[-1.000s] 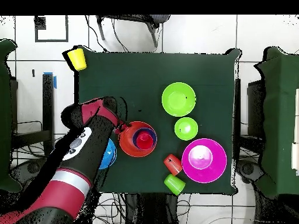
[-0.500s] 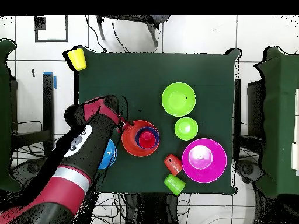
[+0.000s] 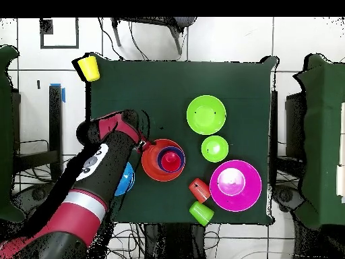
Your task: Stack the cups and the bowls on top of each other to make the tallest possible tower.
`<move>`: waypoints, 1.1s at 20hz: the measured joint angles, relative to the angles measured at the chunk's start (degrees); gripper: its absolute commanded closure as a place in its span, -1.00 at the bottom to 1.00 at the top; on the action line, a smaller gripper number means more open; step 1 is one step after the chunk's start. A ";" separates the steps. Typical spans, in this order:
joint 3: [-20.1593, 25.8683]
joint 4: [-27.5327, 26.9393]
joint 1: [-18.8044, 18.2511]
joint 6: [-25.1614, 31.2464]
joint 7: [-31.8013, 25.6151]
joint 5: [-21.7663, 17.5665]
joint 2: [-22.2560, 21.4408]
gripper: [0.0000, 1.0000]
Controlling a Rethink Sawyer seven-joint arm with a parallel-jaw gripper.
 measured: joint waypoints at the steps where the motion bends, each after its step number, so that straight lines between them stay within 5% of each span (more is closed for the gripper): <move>1: -0.02 -0.07 -0.05 0.00 0.00 0.00 0.01 1.00; 6: -0.02 -0.17 -0.19 0.00 0.00 0.00 0.01 1.00; 7: -0.02 -0.19 -0.22 0.01 0.00 -0.01 0.00 -1.00; 22: -0.02 -0.20 -0.56 0.02 0.00 -0.01 -0.74 -1.00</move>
